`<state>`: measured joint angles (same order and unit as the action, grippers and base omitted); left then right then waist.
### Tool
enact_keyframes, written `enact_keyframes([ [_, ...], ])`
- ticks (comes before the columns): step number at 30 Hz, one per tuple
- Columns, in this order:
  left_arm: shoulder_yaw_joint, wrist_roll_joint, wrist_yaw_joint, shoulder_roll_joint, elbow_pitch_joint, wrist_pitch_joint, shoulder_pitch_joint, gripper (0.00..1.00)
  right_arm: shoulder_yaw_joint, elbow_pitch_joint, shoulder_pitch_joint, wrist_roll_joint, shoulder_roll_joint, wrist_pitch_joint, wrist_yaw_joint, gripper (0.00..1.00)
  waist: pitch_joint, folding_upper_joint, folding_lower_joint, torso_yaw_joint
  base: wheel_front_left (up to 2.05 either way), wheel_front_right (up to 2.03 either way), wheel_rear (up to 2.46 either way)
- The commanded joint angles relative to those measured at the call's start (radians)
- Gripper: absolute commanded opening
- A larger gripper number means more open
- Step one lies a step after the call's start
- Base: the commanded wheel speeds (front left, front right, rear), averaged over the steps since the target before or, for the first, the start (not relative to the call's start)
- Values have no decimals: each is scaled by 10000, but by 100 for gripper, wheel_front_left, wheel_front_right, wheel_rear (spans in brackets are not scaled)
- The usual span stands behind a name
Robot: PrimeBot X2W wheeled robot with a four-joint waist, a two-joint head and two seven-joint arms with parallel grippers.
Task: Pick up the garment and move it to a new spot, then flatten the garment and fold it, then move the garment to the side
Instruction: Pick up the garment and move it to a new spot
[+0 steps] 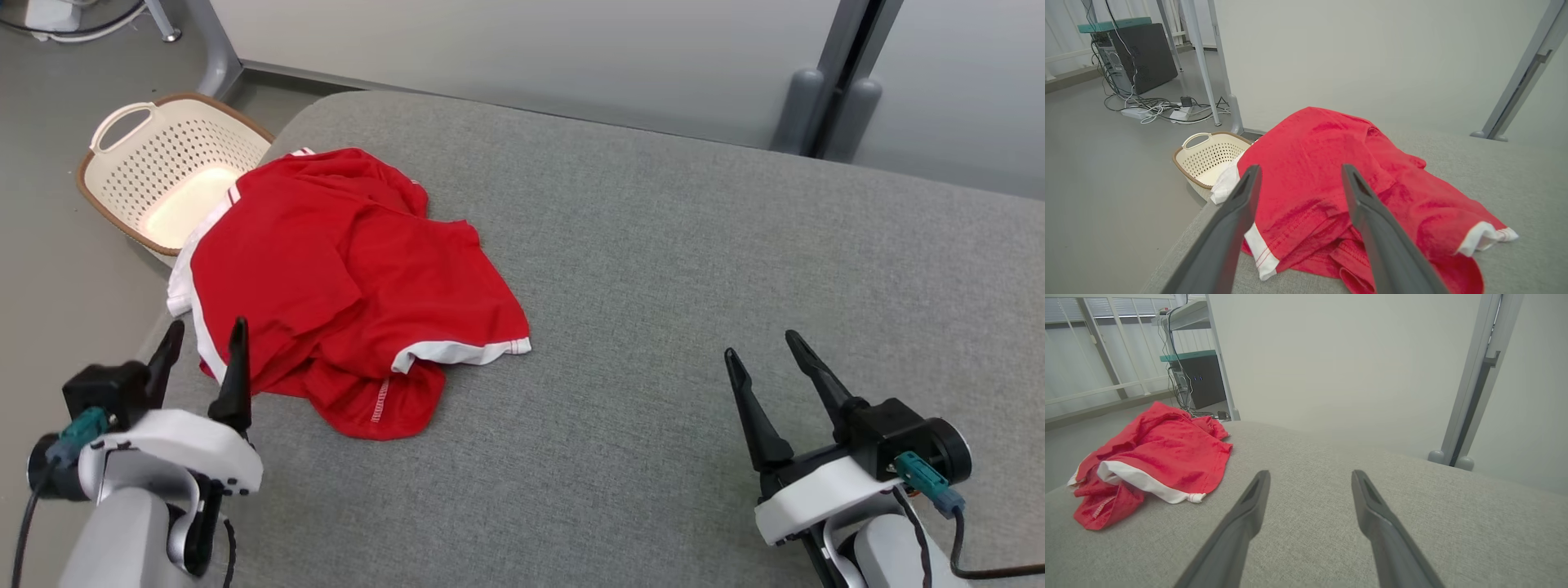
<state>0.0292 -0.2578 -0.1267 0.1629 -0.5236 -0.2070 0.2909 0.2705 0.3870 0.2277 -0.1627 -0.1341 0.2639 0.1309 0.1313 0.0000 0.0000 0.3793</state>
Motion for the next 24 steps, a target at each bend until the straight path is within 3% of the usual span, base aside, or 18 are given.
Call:
enact_keyframes([
  [1,-188,-221,-47,150,-103,174,339,100,-10,6,102,103,-113,12,-3,100,238,0,0,-152,0,0,0],
  [7,-1251,-1549,-42,1214,-791,1408,1404,100,165,15,300,273,-358,12,-3,100,697,0,0,-534,0,0,0],
  [14,-2129,-3093,-35,2042,-1525,2444,2350,100,176,-107,444,419,-524,13,-3,100,1120,0,0,-925,0,0,0],
  [24,-3154,-4491,-36,2544,-2574,3072,3399,100,192,-276,670,623,-658,-32,-3,100,1707,0,0,-1266,0,0,0],
])
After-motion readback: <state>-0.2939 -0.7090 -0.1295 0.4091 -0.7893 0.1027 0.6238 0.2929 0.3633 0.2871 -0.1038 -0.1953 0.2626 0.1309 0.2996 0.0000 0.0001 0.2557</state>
